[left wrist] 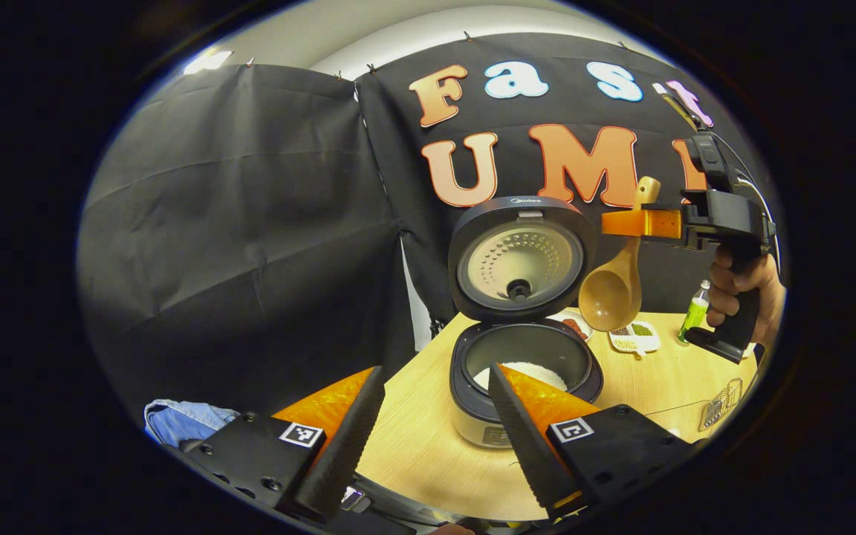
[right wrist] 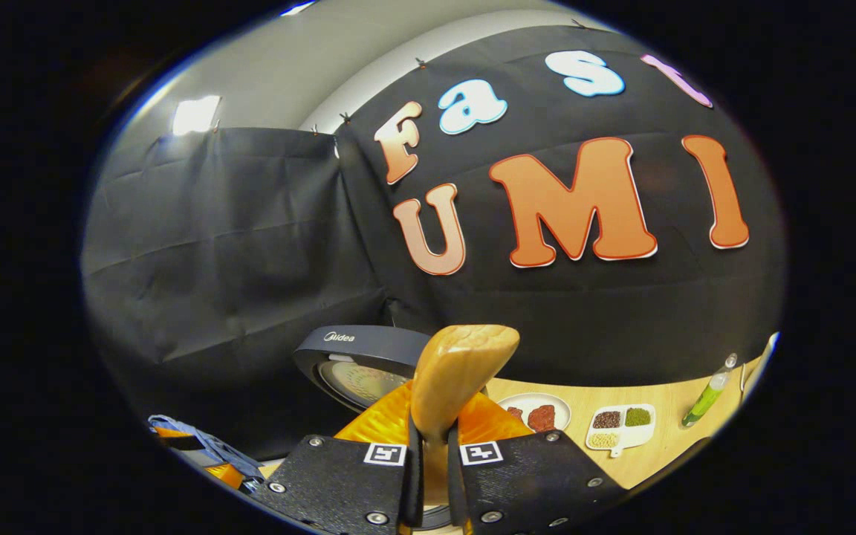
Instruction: Close the left gripper, press the button to open the rice cooker; take a wooden spoon from the chopstick holder with the right hand, scoop a spoonful of rice and pour it into the rice cooker, then put the wooden spoon back into the chopstick holder.
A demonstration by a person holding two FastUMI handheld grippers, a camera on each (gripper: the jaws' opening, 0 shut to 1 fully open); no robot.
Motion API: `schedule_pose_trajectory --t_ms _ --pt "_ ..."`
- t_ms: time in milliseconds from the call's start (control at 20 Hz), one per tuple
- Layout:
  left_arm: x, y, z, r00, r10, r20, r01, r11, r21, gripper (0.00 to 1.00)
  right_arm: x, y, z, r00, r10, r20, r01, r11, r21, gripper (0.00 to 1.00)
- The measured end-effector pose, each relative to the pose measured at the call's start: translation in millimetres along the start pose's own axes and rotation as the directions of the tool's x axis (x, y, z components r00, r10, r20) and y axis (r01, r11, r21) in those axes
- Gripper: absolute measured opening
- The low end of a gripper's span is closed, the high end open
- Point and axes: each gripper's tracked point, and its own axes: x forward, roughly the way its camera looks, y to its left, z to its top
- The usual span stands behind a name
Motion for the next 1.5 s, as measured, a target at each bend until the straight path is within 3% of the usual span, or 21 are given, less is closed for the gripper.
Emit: schedule_pose_trajectory --t_ms 50,100,300,350,400,650,850,1050,1350,1500 --pt "-2 2 0 1.000 0.004 0.002 -0.004 1.000 0.004 0.88 -1 3 -1 1.000 0.010 -0.002 -0.010 1.000 0.007 0.13" --pt "-3 5 -1 1.000 0.010 0.002 -0.011 1.000 0.006 0.95 -3 5 -3 1.000 0.022 -0.009 -0.021 0.999 0.029 0.13" --pt "-3 8 2 1.000 0.018 0.010 -0.018 1.000 0.003 0.95 -25 -24 9 1.000 -0.008 -0.005 0.008 0.995 0.102 0.13" --pt "-2 5 3 1.000 0.011 0.011 -0.011 1.000 0.000 0.95 -34 -39 13 1.000 -0.031 0.001 0.031 0.993 0.113 0.17" --pt "-1 1 5 1.000 0.001 0.014 -0.001 1.000 0.001 0.95 -44 -56 16 0.998 -0.060 0.006 0.059 0.991 0.122 0.12" --pt "5 -34 12 0.998 -0.067 0.024 0.066 0.998 0.023 0.95 -110 -144 8 0.970 -0.243 -0.008 0.242 0.960 0.141 0.12" --pt "7 -67 21 0.991 -0.129 0.032 0.127 0.990 0.054 0.95 -174 -206 -16 0.917 -0.393 -0.065 0.398 0.901 0.171 0.12" --pt "10 -100 27 0.983 -0.184 0.025 0.182 0.981 0.068 0.95 -240 -256 -52 0.849 -0.509 -0.145 0.529 0.826 0.194 0.12" --pt "14 -128 40 0.977 -0.210 0.032 0.206 0.974 0.094 0.92 -299 -308 -97 0.763 -0.611 -0.211 0.645 0.741 0.187 0.12" --pt "14 -136 47 0.977 -0.211 0.041 0.207 0.974 0.095 0.95 -318 -326 -124 0.722 -0.644 -0.253 0.689 0.702 0.179 0.12"
